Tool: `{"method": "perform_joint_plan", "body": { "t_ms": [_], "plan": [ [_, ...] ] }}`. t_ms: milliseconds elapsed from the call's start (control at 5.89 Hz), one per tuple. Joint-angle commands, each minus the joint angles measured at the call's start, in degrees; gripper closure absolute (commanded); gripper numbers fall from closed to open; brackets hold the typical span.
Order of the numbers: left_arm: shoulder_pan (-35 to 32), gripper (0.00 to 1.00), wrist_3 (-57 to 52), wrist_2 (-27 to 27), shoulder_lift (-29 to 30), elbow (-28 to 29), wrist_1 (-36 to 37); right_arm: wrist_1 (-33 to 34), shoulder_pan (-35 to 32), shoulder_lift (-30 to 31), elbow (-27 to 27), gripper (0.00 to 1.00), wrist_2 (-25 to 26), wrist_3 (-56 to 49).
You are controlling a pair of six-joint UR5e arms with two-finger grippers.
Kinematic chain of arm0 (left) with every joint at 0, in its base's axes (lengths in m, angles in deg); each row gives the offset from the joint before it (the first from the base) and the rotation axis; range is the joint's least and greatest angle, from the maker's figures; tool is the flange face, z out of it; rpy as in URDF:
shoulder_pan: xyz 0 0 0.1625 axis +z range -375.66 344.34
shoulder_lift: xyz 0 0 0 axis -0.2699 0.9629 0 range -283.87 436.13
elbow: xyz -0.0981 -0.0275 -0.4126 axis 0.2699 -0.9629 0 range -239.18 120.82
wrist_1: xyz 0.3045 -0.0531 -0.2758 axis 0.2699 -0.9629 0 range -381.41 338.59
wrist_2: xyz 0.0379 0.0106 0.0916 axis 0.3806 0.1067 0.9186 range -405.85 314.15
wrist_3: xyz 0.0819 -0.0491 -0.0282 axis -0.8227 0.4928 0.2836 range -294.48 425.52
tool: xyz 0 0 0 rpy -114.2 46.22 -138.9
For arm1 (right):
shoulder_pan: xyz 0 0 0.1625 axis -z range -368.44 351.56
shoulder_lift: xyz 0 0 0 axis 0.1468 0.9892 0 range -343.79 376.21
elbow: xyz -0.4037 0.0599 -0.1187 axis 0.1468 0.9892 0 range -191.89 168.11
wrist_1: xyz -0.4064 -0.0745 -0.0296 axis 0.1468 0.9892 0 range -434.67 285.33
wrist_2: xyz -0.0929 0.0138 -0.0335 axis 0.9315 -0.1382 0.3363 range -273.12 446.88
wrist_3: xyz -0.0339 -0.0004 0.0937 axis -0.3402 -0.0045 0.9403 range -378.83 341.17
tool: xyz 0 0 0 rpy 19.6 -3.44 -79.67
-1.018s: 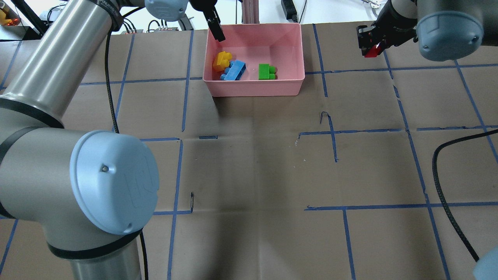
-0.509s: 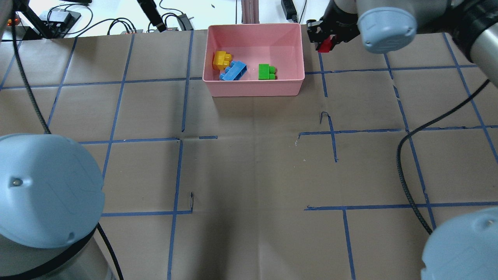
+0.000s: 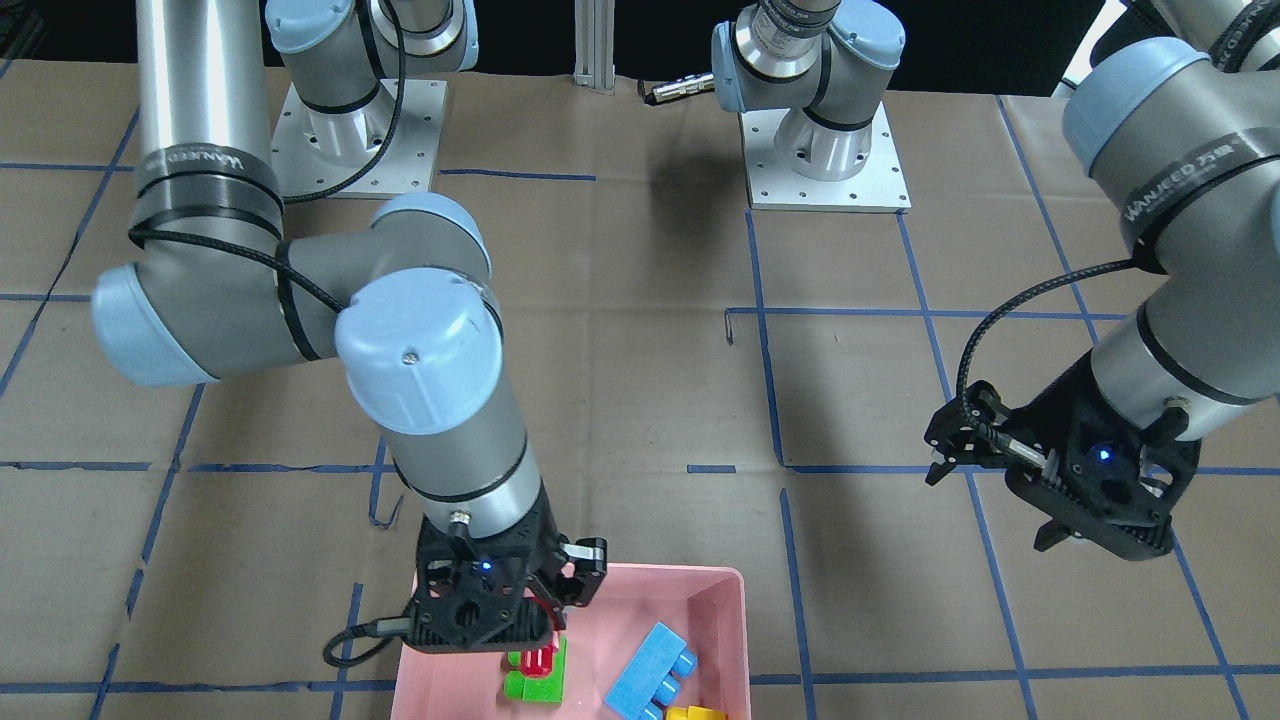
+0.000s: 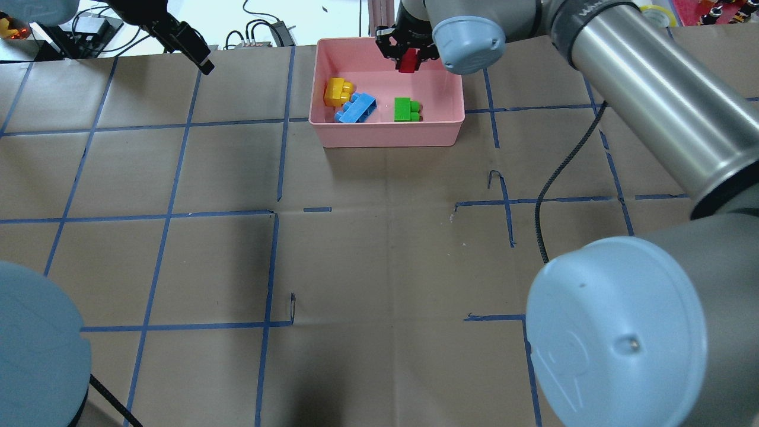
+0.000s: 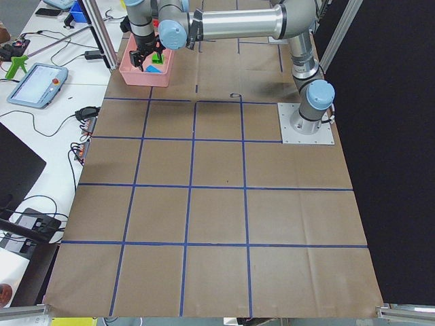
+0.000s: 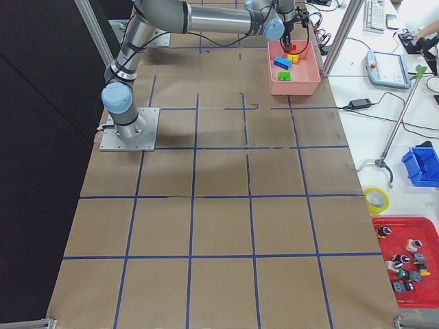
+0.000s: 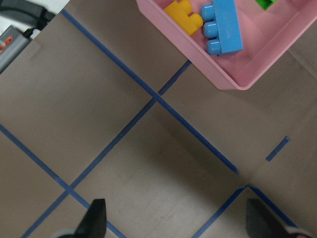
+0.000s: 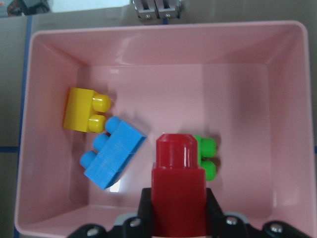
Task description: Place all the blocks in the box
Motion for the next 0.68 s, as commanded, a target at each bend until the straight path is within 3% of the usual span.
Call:
{"method": "perform_joint_plan", "body": {
  "t_ms": [0,170,339,509],
  "plan": [
    [-0.12,0.01,26.6,0.2,-5.94,-6.85,2.84,2.44,-2.37,-6.44,7.28,0.89,0.19,2.64],
    [-0.12,0.01,33.94,0.47,-8.04,-7.04,1.45,2.71,-2.46,-6.46,7.48,0.35,0.28,2.65],
    [-0.81,0.01,41.76,0.56,-10.41,-7.82,-0.39,2.54,-2.38,-6.46,7.48,0.01,0.37,2.21],
    [-1.26,0.01,46.36,0.56,-12.35,-9.66,-0.76,2.02,-2.38,-6.46,7.22,0.0,0.37,1.95]
  ]
}}
